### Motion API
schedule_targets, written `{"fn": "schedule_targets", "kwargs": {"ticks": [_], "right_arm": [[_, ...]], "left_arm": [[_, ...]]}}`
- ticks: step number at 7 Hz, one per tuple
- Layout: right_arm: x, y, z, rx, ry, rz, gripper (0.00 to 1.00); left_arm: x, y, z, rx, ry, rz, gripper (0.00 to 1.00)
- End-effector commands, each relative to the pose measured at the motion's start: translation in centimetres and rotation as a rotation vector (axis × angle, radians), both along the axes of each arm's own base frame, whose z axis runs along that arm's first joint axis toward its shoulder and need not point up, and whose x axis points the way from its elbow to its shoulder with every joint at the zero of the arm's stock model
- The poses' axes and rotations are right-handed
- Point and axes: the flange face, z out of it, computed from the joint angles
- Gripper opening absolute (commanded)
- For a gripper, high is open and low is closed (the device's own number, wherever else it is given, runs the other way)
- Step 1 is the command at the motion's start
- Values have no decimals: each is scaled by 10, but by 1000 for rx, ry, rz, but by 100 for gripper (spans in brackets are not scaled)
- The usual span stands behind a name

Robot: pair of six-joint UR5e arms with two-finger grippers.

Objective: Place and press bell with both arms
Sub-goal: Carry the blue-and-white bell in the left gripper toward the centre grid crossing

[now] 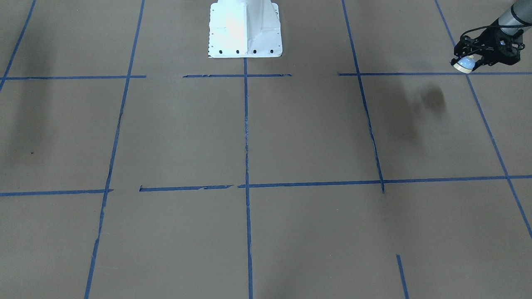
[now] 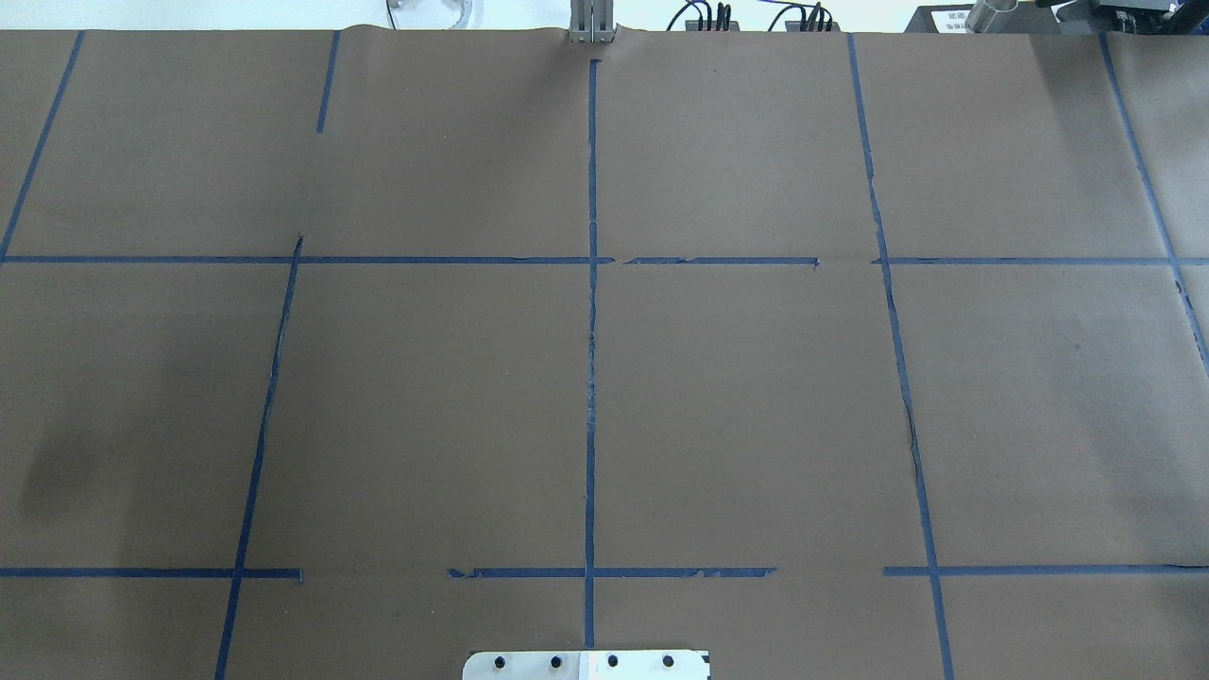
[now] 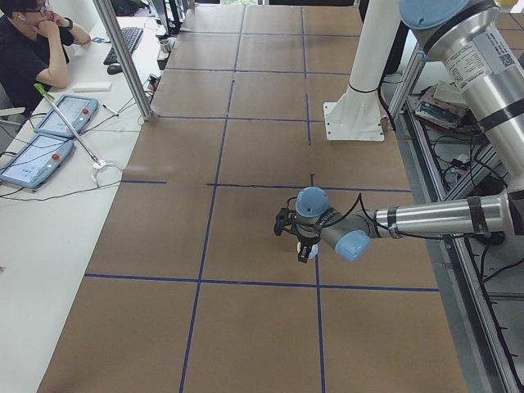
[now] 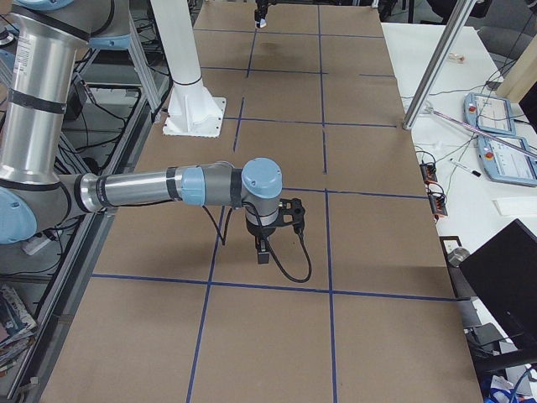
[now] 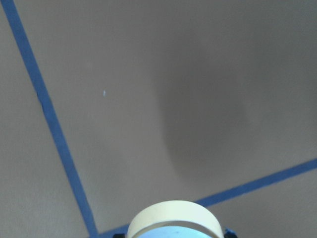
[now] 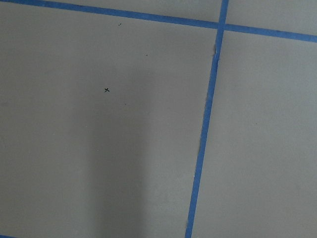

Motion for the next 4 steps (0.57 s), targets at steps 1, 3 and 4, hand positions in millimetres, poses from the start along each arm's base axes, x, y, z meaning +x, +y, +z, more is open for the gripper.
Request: {"fn": "schedule_targets", "kwargs": {"ticks": [1, 3, 4], "right_arm": [[0, 1, 1, -3, 0, 0, 100], [0, 2, 2, -9, -1, 1, 100], [0, 2, 3, -10, -1, 2, 100]], "left_arm": [[29, -46, -47, -22, 62, -89, 3], [71, -107, -104, -50, 75, -119, 3], [93, -136, -140, -68, 88, -140, 3]]}}
